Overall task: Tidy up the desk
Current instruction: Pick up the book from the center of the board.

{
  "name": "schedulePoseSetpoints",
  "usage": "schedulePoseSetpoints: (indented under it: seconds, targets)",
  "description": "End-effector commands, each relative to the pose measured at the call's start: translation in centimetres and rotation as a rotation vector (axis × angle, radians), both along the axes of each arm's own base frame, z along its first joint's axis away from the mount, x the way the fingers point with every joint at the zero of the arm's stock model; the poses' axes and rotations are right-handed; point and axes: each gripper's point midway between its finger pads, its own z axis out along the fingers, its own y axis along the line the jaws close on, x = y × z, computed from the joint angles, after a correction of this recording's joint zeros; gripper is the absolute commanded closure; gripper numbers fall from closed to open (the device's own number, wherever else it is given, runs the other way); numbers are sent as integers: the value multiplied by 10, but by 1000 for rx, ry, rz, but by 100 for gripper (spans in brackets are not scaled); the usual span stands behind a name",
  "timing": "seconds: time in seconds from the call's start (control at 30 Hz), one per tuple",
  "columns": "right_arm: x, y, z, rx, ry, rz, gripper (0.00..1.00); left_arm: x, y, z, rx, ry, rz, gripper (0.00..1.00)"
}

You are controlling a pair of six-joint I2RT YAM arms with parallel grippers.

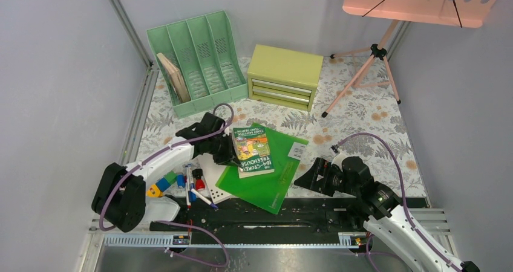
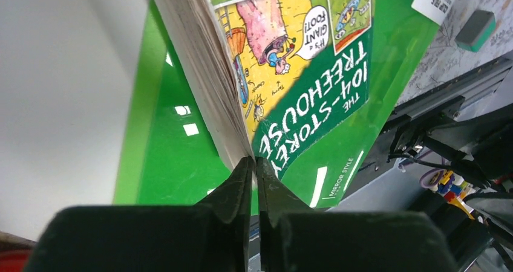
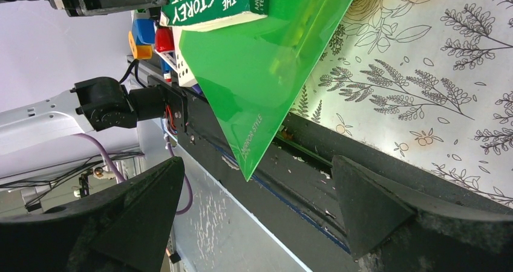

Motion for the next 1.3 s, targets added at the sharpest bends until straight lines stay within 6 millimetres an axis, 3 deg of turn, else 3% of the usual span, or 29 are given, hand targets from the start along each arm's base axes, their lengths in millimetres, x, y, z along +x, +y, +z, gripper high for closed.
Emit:
schedulePoseSetpoints:
  seconds: [0.0, 0.73, 0.93, 1.03, 1.07, 1.2, 1.27]
  targets:
    - [7, 0, 5, 10, -31, -24, 0, -4, -17, 20, -57, -58, -31, 100]
    - [14, 9, 17, 16, -63, 9, 0, -54, -64, 41, -134, -106, -326, 100]
    - [20, 10, 15, -1, -74, 8, 1, -70, -78, 39, -141, -127, -415, 100]
    - [22, 11, 15, -12, -74, 14, 0, -71, -74, 30, -108, -118, -411, 99]
    - [23, 12, 16, -12, -77, 16, 1, -70, -71, 26, -88, -116, -401, 92]
    - [26, 16, 16, -9, -79, 24, 1, -63, -57, 14, 7, -121, -336, 51]
    - [28, 18, 15, -5, -77, 30, 0, -57, -49, 13, 51, -141, -287, 38]
